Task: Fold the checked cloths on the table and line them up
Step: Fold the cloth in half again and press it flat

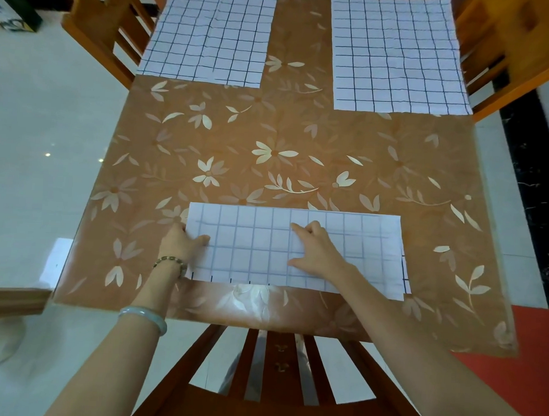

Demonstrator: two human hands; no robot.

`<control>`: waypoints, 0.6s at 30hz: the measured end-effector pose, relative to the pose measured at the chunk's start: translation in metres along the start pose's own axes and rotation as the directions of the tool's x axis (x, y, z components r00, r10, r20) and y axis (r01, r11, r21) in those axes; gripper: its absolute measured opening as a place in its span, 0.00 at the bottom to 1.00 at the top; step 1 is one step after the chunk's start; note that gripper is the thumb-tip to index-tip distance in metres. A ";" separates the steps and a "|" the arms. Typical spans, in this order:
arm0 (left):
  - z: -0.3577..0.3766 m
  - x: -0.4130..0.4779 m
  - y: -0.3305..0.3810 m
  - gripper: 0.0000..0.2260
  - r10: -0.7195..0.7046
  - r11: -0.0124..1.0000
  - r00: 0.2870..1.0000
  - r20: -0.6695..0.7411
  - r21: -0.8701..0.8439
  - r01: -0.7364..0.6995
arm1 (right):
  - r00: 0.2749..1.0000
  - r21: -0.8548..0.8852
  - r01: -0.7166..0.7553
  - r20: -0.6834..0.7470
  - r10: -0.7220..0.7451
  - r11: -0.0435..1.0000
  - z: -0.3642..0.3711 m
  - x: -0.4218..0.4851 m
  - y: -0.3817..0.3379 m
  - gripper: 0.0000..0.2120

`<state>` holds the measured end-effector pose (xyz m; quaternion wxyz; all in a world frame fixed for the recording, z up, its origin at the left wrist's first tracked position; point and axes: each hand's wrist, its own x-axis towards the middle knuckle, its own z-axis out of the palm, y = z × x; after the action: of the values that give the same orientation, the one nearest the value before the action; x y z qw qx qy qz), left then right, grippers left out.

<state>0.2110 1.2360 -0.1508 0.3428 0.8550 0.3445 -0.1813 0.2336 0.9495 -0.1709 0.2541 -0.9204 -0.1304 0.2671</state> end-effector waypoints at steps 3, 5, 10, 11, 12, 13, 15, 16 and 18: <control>-0.010 -0.004 -0.004 0.08 0.110 0.993 0.992 0.069 -0.050 -0.106 | 1.000 0.009 -0.001 0.011 0.001 1.000 0.000 -0.001 0.001 0.44; -0.017 -0.009 -0.006 0.06 0.158 0.985 0.985 0.063 -0.077 -0.153 | 1.000 -0.027 0.002 0.016 -0.001 1.000 -0.001 -0.002 0.001 0.45; -0.039 -0.016 -0.005 0.08 0.195 0.979 0.980 0.029 -0.058 -0.194 | 1.000 -0.154 0.004 0.013 -0.002 0.988 0.004 -0.001 -0.013 0.49; -0.044 -0.017 -0.005 0.08 0.188 0.981 0.982 0.025 -0.058 -0.187 | 1.000 -0.164 0.005 0.017 -0.002 0.986 0.006 0.000 -0.018 0.49; -0.050 -0.018 -0.005 0.07 0.175 0.983 0.984 0.020 -0.067 -0.174 | 1.000 -0.167 0.004 0.024 0.000 0.986 0.009 0.001 -0.022 0.50; -0.056 -0.020 -0.005 0.06 0.169 0.983 0.985 0.019 -0.079 -0.167 | 1.000 -0.167 0.001 0.031 0.004 0.986 0.012 0.002 -0.027 0.51; -0.067 -0.021 -0.006 0.06 0.177 0.980 0.984 0.016 -0.092 -0.175 | 0.999 -0.170 -0.002 0.040 0.009 0.985 0.017 0.005 -0.036 0.52; -0.072 -0.023 -0.007 0.06 0.184 0.979 0.983 0.010 -0.090 -0.182 | 0.999 -0.171 -0.004 0.044 0.012 0.985 0.020 0.006 -0.040 0.53; -0.079 -0.027 -0.006 0.06 0.197 0.977 0.980 -0.003 -0.085 -0.197 | 0.999 -0.175 -0.006 0.047 0.014 0.985 0.022 0.008 -0.044 0.54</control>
<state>0.1940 1.2830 -0.0840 0.3959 0.8691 0.2645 -0.1338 0.2237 0.9979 -0.1666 0.1679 -0.9331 -0.1548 0.2778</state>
